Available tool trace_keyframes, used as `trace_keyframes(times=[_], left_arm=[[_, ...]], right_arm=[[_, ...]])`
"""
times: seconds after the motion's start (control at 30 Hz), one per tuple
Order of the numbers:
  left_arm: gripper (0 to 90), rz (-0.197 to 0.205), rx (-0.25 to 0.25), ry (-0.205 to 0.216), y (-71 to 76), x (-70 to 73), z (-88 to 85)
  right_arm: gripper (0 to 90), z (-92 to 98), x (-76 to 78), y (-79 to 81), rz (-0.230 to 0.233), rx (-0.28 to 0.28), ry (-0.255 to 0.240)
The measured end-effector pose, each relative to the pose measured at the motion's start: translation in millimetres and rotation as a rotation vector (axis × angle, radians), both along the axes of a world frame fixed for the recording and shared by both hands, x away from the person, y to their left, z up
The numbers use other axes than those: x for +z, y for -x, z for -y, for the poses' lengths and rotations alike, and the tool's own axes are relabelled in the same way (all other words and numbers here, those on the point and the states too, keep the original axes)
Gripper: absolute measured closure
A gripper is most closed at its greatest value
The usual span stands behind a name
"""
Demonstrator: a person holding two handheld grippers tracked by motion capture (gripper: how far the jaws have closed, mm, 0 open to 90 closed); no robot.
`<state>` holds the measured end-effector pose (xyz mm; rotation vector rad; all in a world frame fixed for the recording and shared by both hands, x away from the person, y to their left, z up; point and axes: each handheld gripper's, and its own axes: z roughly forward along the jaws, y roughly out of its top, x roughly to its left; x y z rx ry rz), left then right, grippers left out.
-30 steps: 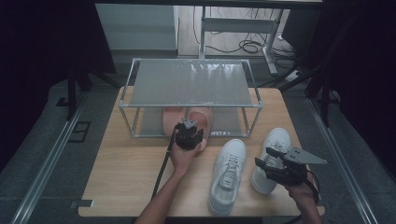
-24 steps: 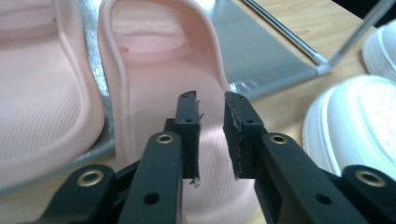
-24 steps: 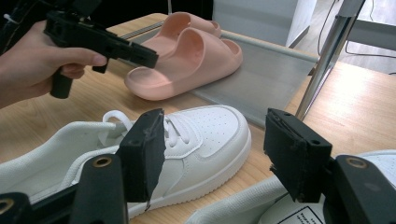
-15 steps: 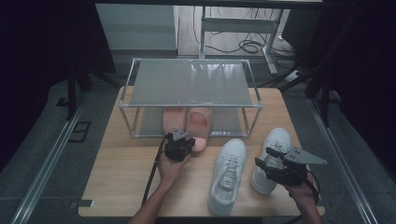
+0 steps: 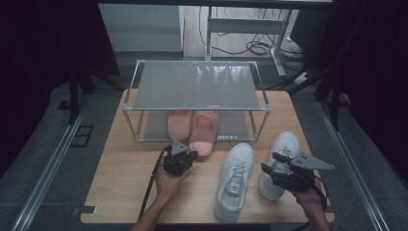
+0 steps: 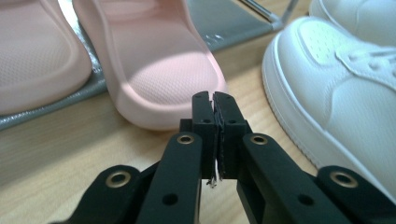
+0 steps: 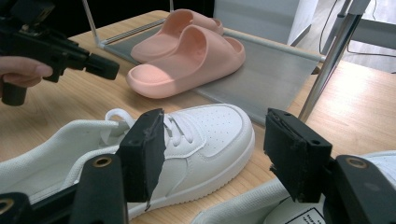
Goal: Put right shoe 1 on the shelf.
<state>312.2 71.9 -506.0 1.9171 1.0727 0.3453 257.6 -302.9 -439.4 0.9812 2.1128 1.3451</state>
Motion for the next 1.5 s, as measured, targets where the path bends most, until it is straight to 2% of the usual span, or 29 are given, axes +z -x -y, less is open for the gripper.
trace_keyframes(times=[0.17,0.63,0.8,0.97,1.1,1.3,1.5], left_arm=[[90.0,-0.015,-0.031,-0.032,4.1,-6.4,1.9],[90.0,-0.024,-0.047,-0.045,8.3,-8.5,4.1],[90.0,-0.033,-0.034,-0.057,2.5,-13.3,6.7],[90.0,-0.025,-0.047,-0.085,-7.2,-15.4,20.5],[90.0,-0.039,-0.051,-0.088,-16.7,-17.6,26.5],[90.0,-0.039,-0.058,-0.108,-25.1,-16.7,32.8],[90.0,-0.042,-0.049,-0.111,-34.4,-16.9,39.0]], right_arm=[[38.9,0.0,0.1,0.2,0.001,0.001,0.0],[38.9,1.8,1.8,1.0,0.007,0.002,-0.004],[38.9,1.8,1.3,0.4,0.006,0.001,-0.005],[38.9,0.8,0.9,0.1,0.004,0.004,-0.003],[38.9,0.8,1.3,0.6,0.003,0.007,-0.001],[38.9,2.4,1.6,0.4,0.005,0.0,-0.004],[38.8,0.3,3.6,2.1,0.012,0.005,0.0]])
